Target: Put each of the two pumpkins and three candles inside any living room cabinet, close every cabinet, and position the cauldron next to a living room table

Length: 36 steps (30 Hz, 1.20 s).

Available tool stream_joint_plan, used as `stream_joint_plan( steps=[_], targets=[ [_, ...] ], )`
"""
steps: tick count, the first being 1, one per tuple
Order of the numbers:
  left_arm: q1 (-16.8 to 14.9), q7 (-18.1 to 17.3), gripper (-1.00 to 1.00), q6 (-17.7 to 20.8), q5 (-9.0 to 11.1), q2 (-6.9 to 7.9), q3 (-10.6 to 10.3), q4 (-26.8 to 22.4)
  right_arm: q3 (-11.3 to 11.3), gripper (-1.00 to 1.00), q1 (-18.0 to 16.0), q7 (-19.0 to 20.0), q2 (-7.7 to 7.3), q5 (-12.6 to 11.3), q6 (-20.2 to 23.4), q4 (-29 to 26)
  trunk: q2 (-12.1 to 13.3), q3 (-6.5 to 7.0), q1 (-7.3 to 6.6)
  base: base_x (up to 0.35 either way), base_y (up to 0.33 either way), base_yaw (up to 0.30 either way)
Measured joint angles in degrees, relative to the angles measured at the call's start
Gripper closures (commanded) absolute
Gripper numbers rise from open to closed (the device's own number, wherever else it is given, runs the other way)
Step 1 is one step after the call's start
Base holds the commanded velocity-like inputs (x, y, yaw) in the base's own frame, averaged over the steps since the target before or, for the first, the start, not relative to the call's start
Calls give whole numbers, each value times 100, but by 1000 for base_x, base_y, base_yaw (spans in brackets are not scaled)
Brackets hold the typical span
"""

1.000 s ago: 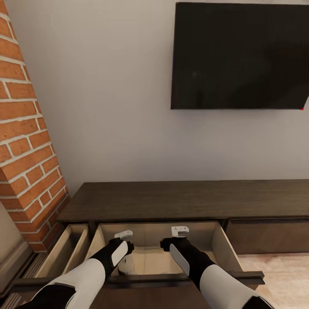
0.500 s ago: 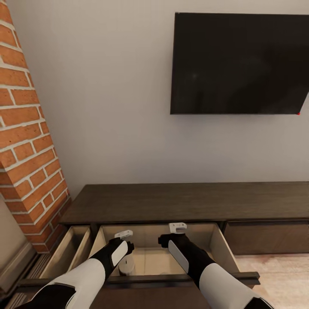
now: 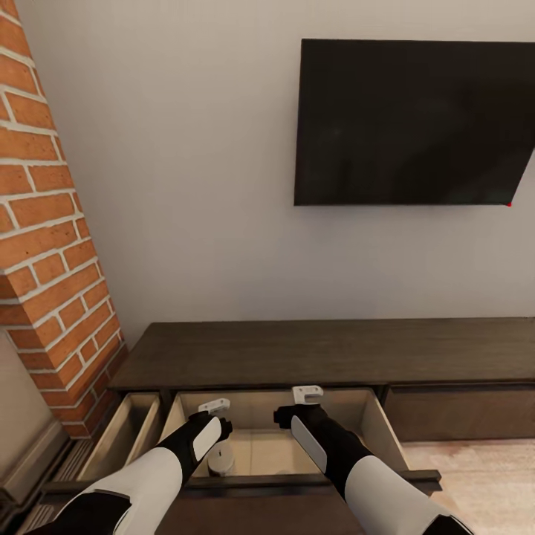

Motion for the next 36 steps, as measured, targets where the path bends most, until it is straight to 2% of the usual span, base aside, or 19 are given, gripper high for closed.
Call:
stream_joint_plan(
  steps=[17,32,36],
  targets=[
    [0,0,-100,0,0,0,0,0,2,-100,1,0,0,0,-10,0,682,305,-372,-109,0,0],
    [2,0,-100,2,0,0,0,0,11,-100,1,-4,0,0,-1,-7,1284,574,-703,-11,0,0],
    [4,0,-100,1,0,0,0,0,13,-100,1,-7,0,0,-8,-8,1444,646,-788,-202,0,0]
  ],
)
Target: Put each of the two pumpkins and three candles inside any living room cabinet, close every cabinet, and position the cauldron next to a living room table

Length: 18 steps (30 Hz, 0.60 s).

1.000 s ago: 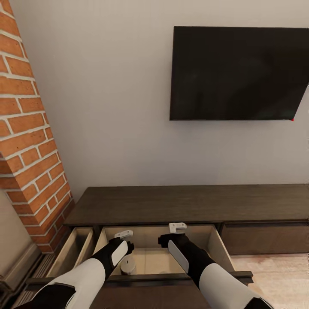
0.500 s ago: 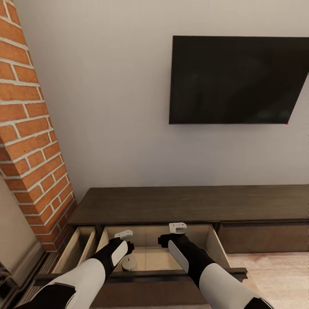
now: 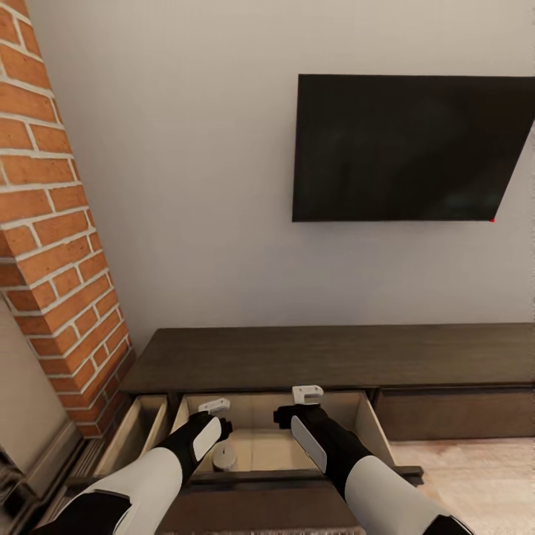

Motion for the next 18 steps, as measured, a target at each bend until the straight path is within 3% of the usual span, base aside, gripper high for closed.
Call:
stream_joint_plan(
  steps=[18],
  targets=[
    [-3,0,-100,3,9,0,0,0,6,-100,0,-2,0,9,2,-8,722,323,-395,-112,0,0]
  ],
)
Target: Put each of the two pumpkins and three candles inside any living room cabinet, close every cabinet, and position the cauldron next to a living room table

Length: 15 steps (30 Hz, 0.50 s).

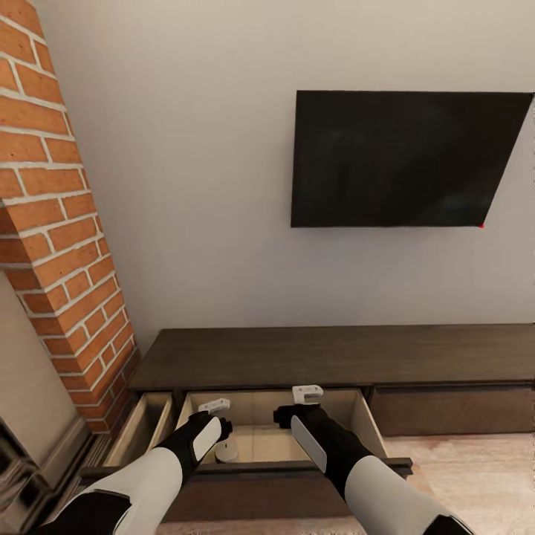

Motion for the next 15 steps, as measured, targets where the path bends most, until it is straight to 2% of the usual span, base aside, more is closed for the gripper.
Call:
stream_joint_plan(
  steps=[15],
  targets=[
    [-1,0,-100,-3,0,0,8,0,1,-100,0,0,0,0,-11,-1,602,269,-329,-338,0,0]
  ],
)
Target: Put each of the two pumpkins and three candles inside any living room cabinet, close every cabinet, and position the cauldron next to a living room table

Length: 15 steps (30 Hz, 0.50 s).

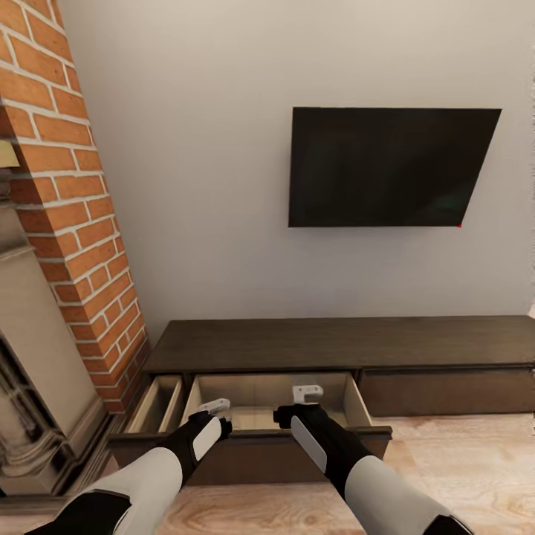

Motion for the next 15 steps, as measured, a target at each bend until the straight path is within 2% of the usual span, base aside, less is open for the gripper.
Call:
stream_joint_plan(
  steps=[11,15],
  targets=[
    [3,0,-100,-2,1,0,-3,0,8,-100,4,-3,0,0,7,0,441,198,-243,-270,0,-4],
    [1,-1,-100,-2,3,0,-3,1,7,-100,4,0,0,2,15,-1,602,269,-331,-206,0,-196]
  ],
)
